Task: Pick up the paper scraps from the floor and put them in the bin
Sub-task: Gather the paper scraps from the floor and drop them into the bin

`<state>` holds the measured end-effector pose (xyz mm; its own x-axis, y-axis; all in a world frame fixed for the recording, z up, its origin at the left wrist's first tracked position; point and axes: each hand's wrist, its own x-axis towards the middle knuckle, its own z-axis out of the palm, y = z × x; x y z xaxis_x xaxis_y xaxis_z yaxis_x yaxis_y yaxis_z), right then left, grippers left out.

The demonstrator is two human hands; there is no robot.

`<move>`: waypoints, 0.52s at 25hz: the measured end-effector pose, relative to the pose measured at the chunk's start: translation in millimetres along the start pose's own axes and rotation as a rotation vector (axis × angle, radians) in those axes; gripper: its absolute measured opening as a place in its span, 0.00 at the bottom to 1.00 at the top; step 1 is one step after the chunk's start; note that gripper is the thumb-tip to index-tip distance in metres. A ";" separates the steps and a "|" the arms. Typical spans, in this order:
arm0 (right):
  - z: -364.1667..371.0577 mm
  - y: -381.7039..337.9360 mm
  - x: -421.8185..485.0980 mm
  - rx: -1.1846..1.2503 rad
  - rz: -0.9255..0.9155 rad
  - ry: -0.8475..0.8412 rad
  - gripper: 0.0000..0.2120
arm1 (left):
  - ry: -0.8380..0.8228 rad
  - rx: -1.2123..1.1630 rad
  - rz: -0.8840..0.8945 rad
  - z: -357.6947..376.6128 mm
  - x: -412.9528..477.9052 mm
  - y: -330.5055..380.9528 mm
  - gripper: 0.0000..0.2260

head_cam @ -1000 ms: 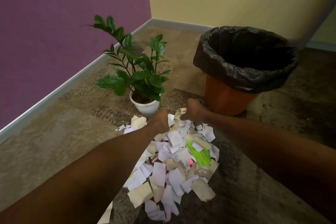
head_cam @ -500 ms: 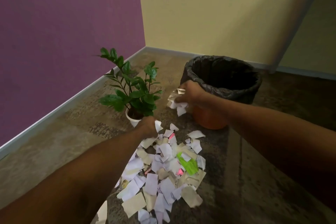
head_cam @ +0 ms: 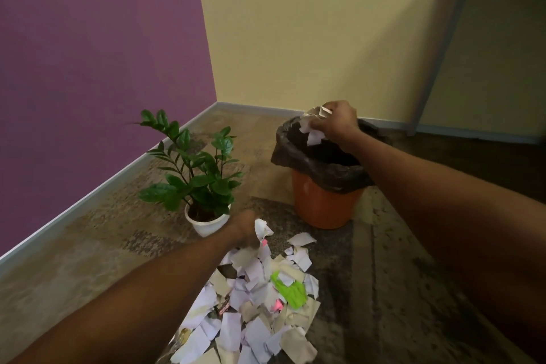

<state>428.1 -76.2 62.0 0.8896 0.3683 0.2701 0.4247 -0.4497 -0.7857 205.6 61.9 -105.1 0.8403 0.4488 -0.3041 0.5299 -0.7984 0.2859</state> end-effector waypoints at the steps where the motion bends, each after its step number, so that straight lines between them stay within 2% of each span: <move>1: -0.2 9.7 2.2 -0.036 0.008 0.000 0.10 | 0.005 -0.010 0.003 -0.3 1.4 3.6 0.27; 3: -0.9 25.8 5.2 -0.088 0.016 -0.009 0.12 | 0.027 -0.044 0.007 -6.6 2.3 13.2 0.30; 6: 0.0 38.4 5.5 -0.128 0.031 -0.056 0.19 | 0.050 -0.076 0.033 -24.2 5.9 29.3 0.28; 10: 4.9 46.5 5.0 -0.337 -0.026 -0.152 0.29 | 0.134 -0.107 0.002 -58.0 4.3 47.5 0.30; 13: 2.8 44.8 3.4 -0.313 -0.034 -0.180 0.33 | 0.189 -0.184 0.032 -93.4 0.3 59.8 0.33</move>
<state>449.7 -92.9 26.1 0.8423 0.5120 0.1685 0.5089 -0.6521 -0.5620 248.3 51.8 -3.2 0.8543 0.5052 -0.1220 0.5000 -0.7349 0.4582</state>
